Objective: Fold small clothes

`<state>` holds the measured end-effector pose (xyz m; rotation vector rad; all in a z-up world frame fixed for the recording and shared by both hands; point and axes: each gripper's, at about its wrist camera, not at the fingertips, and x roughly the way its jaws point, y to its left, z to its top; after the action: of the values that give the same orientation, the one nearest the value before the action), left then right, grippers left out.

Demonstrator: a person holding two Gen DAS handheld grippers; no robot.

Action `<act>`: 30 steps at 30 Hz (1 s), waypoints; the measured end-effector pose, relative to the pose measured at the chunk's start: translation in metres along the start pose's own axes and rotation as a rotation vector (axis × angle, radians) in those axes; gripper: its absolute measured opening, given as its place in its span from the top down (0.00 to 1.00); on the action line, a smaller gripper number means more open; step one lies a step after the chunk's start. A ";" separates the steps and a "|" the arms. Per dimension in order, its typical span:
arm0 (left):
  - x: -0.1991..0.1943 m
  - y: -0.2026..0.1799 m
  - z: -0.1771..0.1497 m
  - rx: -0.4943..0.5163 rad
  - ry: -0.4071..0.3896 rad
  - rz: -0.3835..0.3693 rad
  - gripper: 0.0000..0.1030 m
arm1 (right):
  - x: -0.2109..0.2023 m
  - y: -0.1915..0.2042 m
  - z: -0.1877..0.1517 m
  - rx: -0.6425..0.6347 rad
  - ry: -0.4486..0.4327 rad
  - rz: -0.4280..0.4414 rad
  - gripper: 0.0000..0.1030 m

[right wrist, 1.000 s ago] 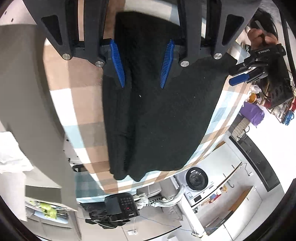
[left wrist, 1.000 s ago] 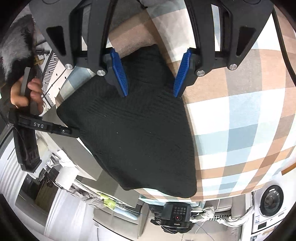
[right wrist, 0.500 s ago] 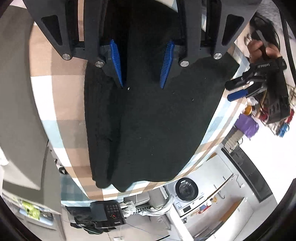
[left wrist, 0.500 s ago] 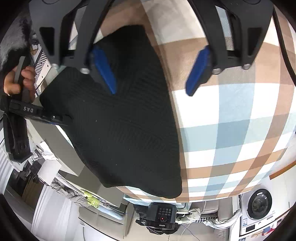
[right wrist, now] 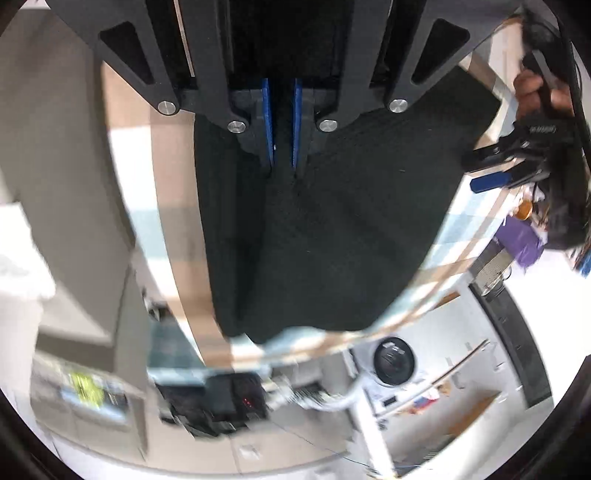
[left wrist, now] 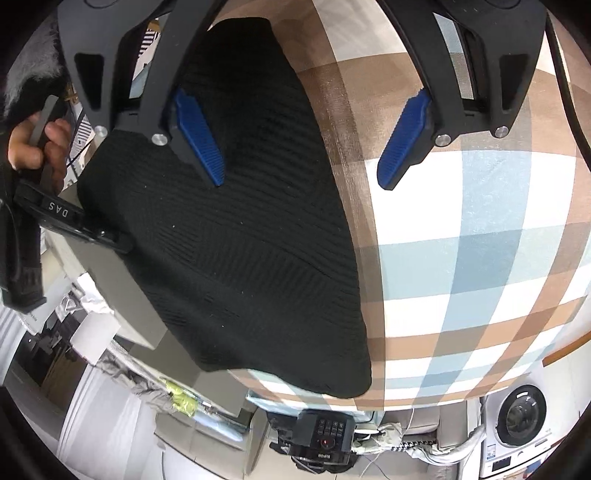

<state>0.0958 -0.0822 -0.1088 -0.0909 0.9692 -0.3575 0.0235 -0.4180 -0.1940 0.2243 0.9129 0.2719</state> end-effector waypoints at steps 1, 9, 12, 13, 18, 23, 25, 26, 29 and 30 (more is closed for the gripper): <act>0.000 -0.001 -0.001 0.003 0.008 0.002 0.20 | -0.004 -0.005 -0.002 0.026 0.001 0.025 0.88; -0.002 -0.003 -0.017 0.024 0.042 -0.029 0.20 | -0.038 -0.016 -0.035 0.018 -0.005 0.059 0.76; -0.001 -0.001 -0.018 0.020 0.047 -0.043 0.20 | -0.050 -0.017 -0.031 0.026 -0.050 0.025 0.61; 0.000 -0.001 -0.016 0.012 0.047 -0.050 0.20 | -0.051 -0.019 -0.029 0.039 -0.055 0.015 0.52; 0.007 0.001 -0.010 -0.019 0.029 -0.059 0.20 | -0.031 -0.024 -0.021 0.076 -0.018 0.020 0.43; 0.011 0.002 -0.005 -0.043 0.011 -0.088 0.54 | -0.017 -0.021 -0.021 0.087 -0.007 0.035 0.63; 0.014 0.005 -0.004 -0.053 0.006 -0.079 0.74 | -0.013 -0.024 -0.021 0.123 -0.001 0.073 0.72; 0.015 0.007 -0.003 -0.057 0.007 -0.087 0.78 | -0.012 -0.022 -0.021 0.126 -0.005 0.072 0.74; 0.014 0.011 -0.002 -0.063 0.006 -0.090 0.81 | -0.010 -0.013 -0.018 0.097 -0.001 0.046 0.75; 0.013 0.012 -0.002 -0.062 0.001 -0.079 0.81 | -0.009 -0.010 -0.017 0.100 0.004 0.049 0.75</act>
<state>0.1040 -0.0748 -0.1230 -0.1859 0.9801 -0.3998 0.0059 -0.4289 -0.2006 0.3390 0.9268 0.2727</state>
